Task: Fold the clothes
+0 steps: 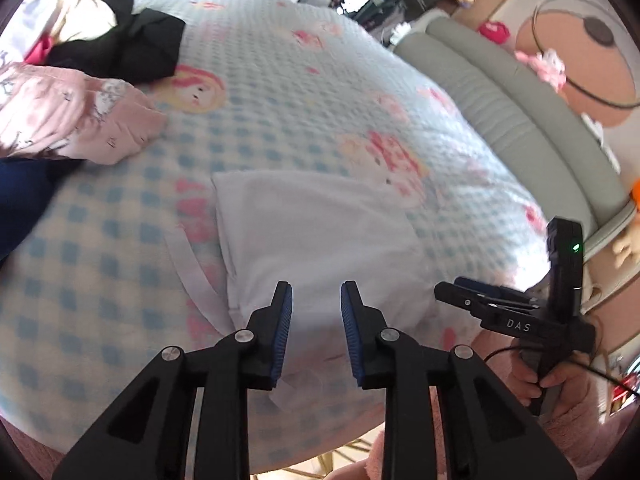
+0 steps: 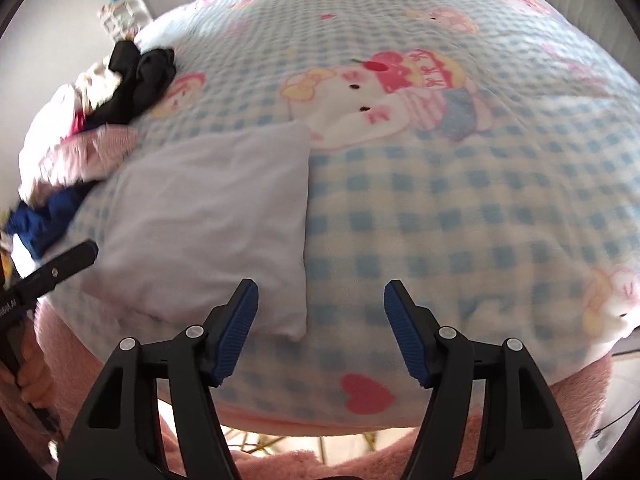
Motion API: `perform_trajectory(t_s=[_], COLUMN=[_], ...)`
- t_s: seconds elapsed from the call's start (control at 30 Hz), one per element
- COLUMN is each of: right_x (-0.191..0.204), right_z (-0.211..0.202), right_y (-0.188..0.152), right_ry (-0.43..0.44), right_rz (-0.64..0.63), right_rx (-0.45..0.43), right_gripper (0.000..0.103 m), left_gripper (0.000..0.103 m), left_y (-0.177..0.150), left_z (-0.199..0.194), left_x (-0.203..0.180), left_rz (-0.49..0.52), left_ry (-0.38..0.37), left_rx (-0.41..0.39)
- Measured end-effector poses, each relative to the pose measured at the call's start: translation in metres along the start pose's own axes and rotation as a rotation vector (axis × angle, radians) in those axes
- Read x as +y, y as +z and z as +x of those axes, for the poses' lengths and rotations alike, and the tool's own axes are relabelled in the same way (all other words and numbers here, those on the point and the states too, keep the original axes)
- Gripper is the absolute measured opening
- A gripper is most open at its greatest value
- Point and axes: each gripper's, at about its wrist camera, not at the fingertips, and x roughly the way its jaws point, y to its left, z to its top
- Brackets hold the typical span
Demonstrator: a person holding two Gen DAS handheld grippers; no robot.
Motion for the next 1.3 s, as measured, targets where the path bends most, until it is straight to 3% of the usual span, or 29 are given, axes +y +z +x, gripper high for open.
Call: perform_trajectory(t_s=[0.1, 0.2, 0.23, 0.33, 0.4, 0.5, 0.7, 0.73, 0.8, 0.87, 0.93, 1.07, 1.13, 1.27, 1.3], right_x=[-0.005, -0.016, -0.020, -0.031, -0.023, -0.003, -0.008, -0.009, -0.011, -0.013, -0.019, -0.029, -0.028, -0.025, -0.017], right_z=[0.009, 0.012, 0.012, -0.008, -0.015, -0.002, 0.007, 0.008, 0.011, 0.013, 0.006, -0.011, -0.027, -0.029, -0.014], right_y=[-0.011, -0.020, -0.021, -0.018, -0.016, -0.015, -0.013, -0.013, -0.012, -0.011, -0.013, -0.012, -0.004, 0.024, 0.035], right_ry=[-0.043, -0.197, -0.224, -0.057, -0.024, 0.036, 0.012, 0.008, 0.000, -0.009, -0.013, 0.025, 0.118, 0.231, 0.253], right_rz=[-0.010, -0.018, -0.016, 0.074, 0.029, -0.087, -0.073, -0.070, -0.065, -0.061, -0.046, -0.036, -0.037, -0.006, -0.001], right_rx=[0.044, 0.069, 0.071, 0.018, -0.010, 0.044, 0.057, 0.059, 0.064, 0.067, 0.065, 0.044, -0.007, -0.059, -0.038], right_gripper=[0.068, 0.067, 0.067, 0.066, 0.068, 0.068, 0.066, 0.066, 0.066, 0.066, 0.067, 0.067, 0.067, 0.067, 0.067], left_gripper=[0.027, 0.042, 0.042, 0.038, 0.038, 0.038, 0.041, 0.044, 0.060, 0.062, 0.062, 0.058, 0.058, 0.058, 0.059], left_y=[-0.007, -0.010, -0.011, -0.012, -0.011, -0.003, -0.002, -0.004, -0.005, -0.006, -0.006, -0.003, -0.001, 0.011, 0.012], left_z=[0.014, 0.011, 0.010, -0.002, -0.004, 0.002, 0.010, 0.009, 0.014, 0.019, 0.017, 0.002, -0.004, 0.012, 0.019], left_x=[0.010, 0.031, 0.037, 0.038, 0.034, 0.023, 0.011, 0.014, 0.018, 0.023, 0.026, 0.035, 0.039, 0.038, 0.042], left_rz=[-0.017, -0.092, -0.115, -0.128, -0.120, -0.075, -0.020, -0.017, -0.030, -0.042, -0.058, -0.122, -0.148, -0.094, -0.134], left_ry=[0.079, 0.054, 0.044, 0.004, 0.015, 0.078, 0.115, 0.129, 0.141, 0.152, 0.133, 0.001, -0.059, -0.015, -0.072], left_rx=[0.056, 0.061, 0.061, 0.011, 0.001, 0.014, 0.040, 0.048, 0.058, 0.067, 0.062, 0.012, -0.010, 0.035, 0.051])
